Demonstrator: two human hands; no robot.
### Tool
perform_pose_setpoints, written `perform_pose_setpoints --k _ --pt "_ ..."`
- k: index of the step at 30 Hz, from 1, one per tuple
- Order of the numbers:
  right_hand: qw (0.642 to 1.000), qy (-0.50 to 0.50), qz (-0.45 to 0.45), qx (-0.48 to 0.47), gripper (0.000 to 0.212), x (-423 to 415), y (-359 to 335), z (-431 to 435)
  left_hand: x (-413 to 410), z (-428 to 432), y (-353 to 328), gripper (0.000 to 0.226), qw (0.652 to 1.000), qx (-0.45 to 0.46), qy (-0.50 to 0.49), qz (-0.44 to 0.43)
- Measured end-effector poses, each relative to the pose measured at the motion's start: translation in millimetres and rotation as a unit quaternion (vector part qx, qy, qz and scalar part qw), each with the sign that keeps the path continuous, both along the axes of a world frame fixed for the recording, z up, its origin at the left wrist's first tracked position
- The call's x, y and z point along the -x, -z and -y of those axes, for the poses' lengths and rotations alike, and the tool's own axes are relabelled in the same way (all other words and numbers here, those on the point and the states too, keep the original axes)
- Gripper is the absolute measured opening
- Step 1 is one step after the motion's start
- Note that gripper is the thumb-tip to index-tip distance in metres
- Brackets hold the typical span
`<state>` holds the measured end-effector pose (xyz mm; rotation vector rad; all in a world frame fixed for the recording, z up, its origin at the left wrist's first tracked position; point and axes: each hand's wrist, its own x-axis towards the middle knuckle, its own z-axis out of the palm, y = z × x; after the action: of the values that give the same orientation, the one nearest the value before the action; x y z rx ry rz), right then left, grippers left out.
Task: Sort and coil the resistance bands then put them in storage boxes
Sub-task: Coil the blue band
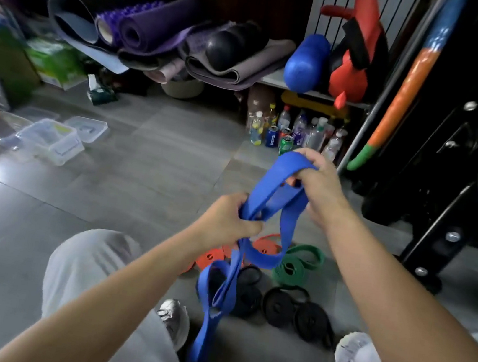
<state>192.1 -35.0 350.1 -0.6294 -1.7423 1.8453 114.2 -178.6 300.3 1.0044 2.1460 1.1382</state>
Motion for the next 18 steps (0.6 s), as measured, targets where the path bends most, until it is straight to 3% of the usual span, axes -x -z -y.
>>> perform_pose_setpoints --k 4,8,10,12,14,16,17,18 --pt "0.998 0.029 0.0 0.057 0.03 -11.2 -6.6 18.7 -25.0 14.0 48.0 0.023 0.997 0.064 -0.045 0.002" --pt "0.962 0.074 0.175 0.194 0.022 -26.5 13.0 7.6 -18.1 24.3 69.3 0.021 0.989 0.072 -0.127 0.017" --pt "0.93 0.047 0.197 0.305 0.026 -31.7 21.7 3.6 -13.6 28.2 67.4 0.043 0.982 0.06 -0.179 0.028" --pt "0.912 0.029 0.188 0.365 0.031 -31.3 25.8 1.6 -19.9 32.0 60.0 0.061 0.976 0.01 -0.21 -0.048" --pt "0.903 0.026 0.169 0.394 0.031 -27.2 28.9 3.0 -37.2 32.5 52.2 0.038 0.977 -0.077 -0.171 -0.104" --pt "0.885 0.037 0.14 0.441 0.031 -24.6 34.6 6.0 -63.6 29.6 47.9 0.017 0.992 -0.096 -0.081 0.034" --pt "0.877 0.045 0.128 0.461 0.031 -24.7 38.0 7.0 -76.4 29.1 46.5 0.028 0.982 -0.092 -0.044 0.161" --pt "0.872 0.056 0.119 0.472 0.031 -24.9 42.0 6.2 -84.0 27.3 47.5 0.043 0.943 -0.08 -0.042 0.32"
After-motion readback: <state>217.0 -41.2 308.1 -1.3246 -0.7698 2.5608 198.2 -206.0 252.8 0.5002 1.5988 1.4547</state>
